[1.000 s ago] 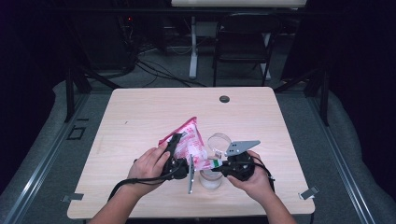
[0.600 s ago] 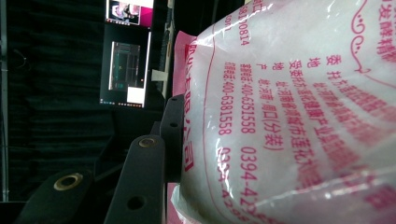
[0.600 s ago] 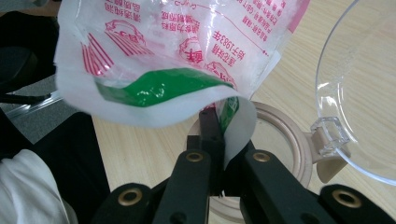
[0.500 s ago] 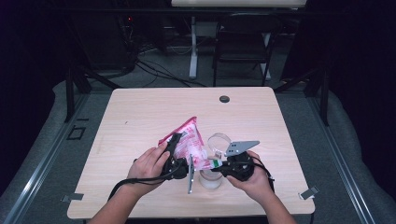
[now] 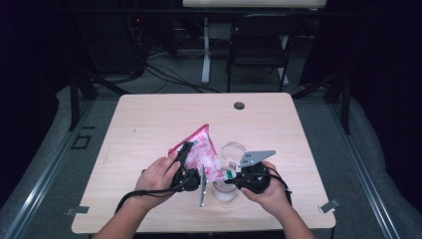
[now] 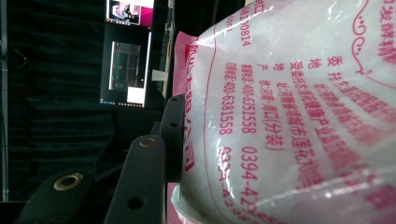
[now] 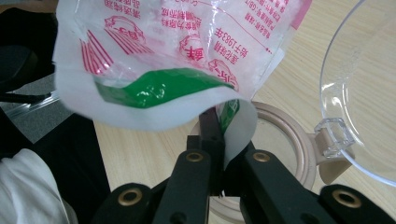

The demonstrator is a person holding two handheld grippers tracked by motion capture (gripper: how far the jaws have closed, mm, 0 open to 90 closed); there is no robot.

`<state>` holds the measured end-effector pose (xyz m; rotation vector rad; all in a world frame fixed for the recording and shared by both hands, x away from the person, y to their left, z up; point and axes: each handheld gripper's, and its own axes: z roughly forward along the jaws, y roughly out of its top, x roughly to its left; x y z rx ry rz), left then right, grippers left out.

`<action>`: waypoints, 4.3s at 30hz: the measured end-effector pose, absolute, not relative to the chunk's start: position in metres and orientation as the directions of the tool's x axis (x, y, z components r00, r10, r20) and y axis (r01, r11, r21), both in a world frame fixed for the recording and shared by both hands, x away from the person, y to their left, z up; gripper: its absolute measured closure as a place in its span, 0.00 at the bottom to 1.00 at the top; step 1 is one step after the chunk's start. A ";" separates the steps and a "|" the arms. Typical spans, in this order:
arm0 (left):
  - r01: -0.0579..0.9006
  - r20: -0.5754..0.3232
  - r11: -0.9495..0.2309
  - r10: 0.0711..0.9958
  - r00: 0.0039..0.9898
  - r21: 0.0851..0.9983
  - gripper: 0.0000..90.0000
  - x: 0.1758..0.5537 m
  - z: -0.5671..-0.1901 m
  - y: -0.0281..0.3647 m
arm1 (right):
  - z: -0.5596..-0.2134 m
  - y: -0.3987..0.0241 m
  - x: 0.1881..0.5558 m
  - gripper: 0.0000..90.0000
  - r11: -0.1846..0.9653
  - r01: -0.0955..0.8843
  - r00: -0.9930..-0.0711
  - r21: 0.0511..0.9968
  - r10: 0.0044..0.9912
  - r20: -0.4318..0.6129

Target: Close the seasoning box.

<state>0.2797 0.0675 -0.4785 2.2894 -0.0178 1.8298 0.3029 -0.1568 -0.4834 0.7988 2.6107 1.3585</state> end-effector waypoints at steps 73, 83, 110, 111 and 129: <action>-0.155 0.971 -0.976 0.116 0.208 0.150 0.74 0.277 -0.475 0.067 | -0.487 -0.156 0.304 1.00 0.469 0.415 -0.855 0.780 0.495 0.157; -0.155 0.971 -0.976 0.119 0.209 0.153 0.74 0.277 -0.475 0.067 | -0.487 -0.155 0.304 1.00 0.470 0.415 -0.854 0.779 0.496 0.155; -0.161 0.971 -0.974 0.121 0.207 0.156 0.74 0.276 -0.474 0.066 | -0.487 -0.156 0.305 1.00 0.471 0.415 -0.853 0.778 0.498 0.153; -0.162 0.971 -0.974 0.121 0.206 0.156 0.74 0.276 -0.474 0.066 | -0.487 -0.156 0.305 1.00 0.470 0.415 -0.853 0.779 0.498 0.154; -0.166 0.972 -0.974 0.121 0.201 0.156 0.74 0.275 -0.472 0.065 | -0.488 -0.156 0.305 1.00 0.463 0.416 -0.852 0.782 0.500 0.157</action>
